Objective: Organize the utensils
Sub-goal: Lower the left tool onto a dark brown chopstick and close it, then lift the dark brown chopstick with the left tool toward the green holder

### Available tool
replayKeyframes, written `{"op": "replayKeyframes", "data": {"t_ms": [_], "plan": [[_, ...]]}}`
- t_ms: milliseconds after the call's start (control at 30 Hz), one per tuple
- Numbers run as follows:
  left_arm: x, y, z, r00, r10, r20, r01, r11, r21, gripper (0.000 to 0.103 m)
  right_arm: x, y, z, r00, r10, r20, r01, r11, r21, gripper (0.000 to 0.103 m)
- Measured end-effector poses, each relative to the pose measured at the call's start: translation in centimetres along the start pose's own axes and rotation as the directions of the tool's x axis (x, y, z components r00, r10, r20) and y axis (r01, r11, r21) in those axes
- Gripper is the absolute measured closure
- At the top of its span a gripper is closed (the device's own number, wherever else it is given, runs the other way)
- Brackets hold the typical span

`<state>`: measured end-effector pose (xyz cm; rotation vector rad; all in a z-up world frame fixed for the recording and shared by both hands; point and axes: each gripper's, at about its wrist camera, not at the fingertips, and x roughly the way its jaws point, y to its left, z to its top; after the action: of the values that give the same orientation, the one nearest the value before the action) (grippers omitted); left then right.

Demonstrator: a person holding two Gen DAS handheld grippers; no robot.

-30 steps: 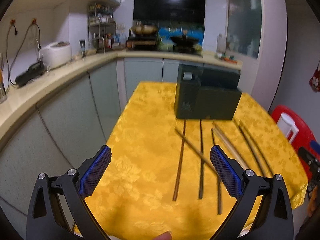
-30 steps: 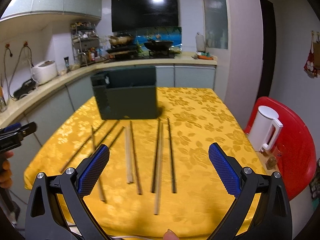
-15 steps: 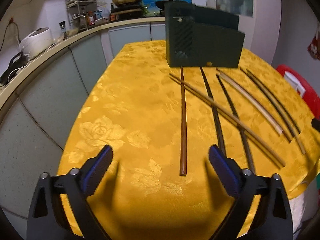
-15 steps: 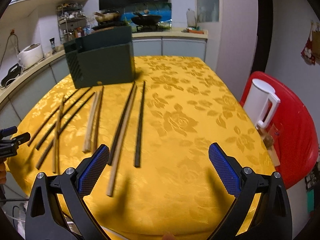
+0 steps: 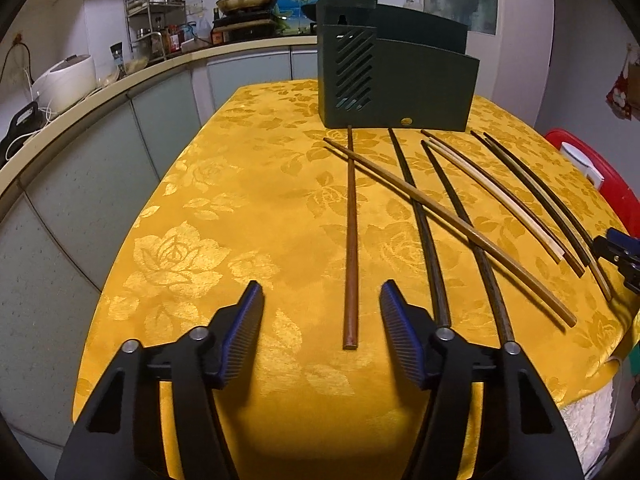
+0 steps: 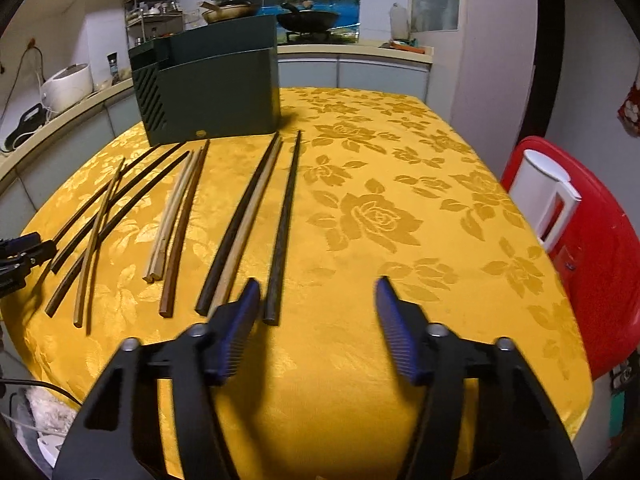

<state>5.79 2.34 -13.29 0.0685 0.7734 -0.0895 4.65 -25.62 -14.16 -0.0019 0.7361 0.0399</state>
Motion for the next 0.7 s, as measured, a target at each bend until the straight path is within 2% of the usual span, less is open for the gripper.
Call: {"op": "replayKeyframes", "data": {"t_ms": [233,500,700], "plan": [[-0.3,-0.6,-0.2,0.999,-0.023,0.027,0.023,1.000,0.019,0.061,0.5,1.6,-0.1,0.999,0.037,0.018,-0.036,0.998,-0.048,0.071],[-0.6,-2.1,-0.6,0.998,-0.045,0.051,0.040,0.995,0.089,0.095,0.7,1.8,0.0,0.998,0.059,0.030,-0.058,0.998,-0.038,0.087],[-0.6,-1.5,-0.4,0.999,-0.032,0.041,0.029,0.997,0.068,0.096,0.7,1.4,0.0,0.997,0.069,0.019,-0.069,0.997,-0.020,0.094]]}}
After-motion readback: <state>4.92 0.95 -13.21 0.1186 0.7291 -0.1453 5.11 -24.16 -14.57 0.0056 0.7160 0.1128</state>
